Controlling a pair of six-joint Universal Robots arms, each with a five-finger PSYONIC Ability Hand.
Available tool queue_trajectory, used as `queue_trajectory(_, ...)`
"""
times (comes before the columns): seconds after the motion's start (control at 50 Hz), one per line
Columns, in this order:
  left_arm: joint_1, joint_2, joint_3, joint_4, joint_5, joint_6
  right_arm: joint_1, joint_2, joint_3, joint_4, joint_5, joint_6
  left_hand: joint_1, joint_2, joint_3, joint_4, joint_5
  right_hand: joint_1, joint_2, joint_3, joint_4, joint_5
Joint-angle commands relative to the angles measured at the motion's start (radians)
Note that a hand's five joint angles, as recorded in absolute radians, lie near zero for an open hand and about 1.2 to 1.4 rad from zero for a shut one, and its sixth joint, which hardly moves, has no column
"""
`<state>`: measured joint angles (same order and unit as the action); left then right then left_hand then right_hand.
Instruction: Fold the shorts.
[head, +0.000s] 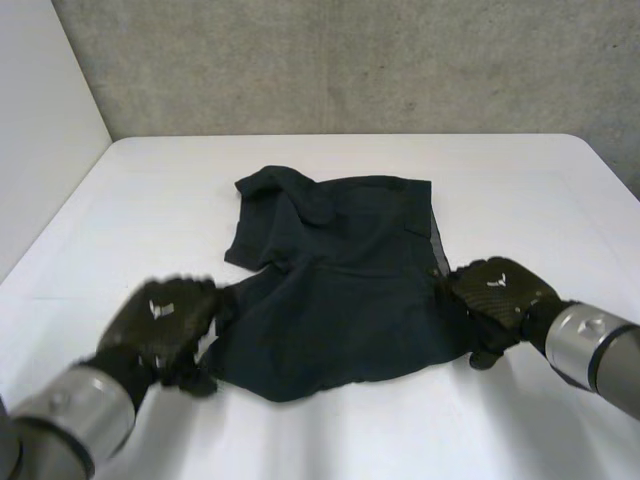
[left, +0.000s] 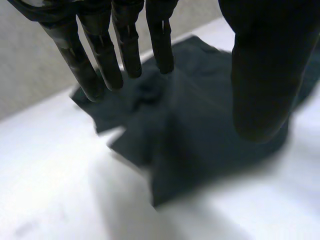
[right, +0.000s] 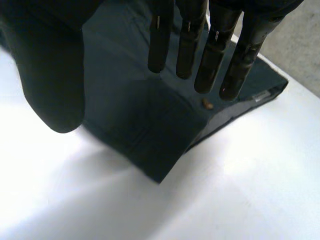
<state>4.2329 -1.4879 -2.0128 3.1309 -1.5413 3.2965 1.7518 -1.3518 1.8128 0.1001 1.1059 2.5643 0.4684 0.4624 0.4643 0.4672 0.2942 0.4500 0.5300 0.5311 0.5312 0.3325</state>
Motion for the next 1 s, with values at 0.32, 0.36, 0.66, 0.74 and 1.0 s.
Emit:
queue_trajectory(0.32,0.01,-0.236,-0.069,0.205,0.055,0.038,-0.048,0.18,0.042,-0.247,-0.061,-0.049,0.109,0.115,0.113,0.11,0.109,0.345,0.265,0.264,0.264,0.288)
queue_trajectory(0.36,0.01,-0.261,-0.054,0.219,0.052,0.055,-0.048,0.19,0.036,-0.261,-0.057,-0.05,0.109,0.115,0.113,0.11,0.109,0.348,0.268,0.267,0.267,0.291)
queue_trajectory(0.66,0.01,-0.37,0.052,0.256,0.05,0.114,-0.029,0.246,-0.007,-0.286,-0.046,-0.05,0.118,0.124,0.122,0.119,0.118,0.688,0.608,0.607,0.607,0.631)
queue_trajectory(0.74,0.012,-0.391,0.074,0.282,0.05,0.117,-0.022,0.247,-0.024,-0.286,-0.044,-0.044,0.133,0.139,0.137,0.134,0.132,0.946,0.866,0.865,0.865,0.889)
queue_trajectory(1.0,0.018,-0.471,0.123,0.342,0.049,0.183,0.021,0.246,-0.066,-0.277,0.055,0.008,0.262,0.268,0.266,0.263,0.261,0.946,0.866,0.865,0.865,0.889)
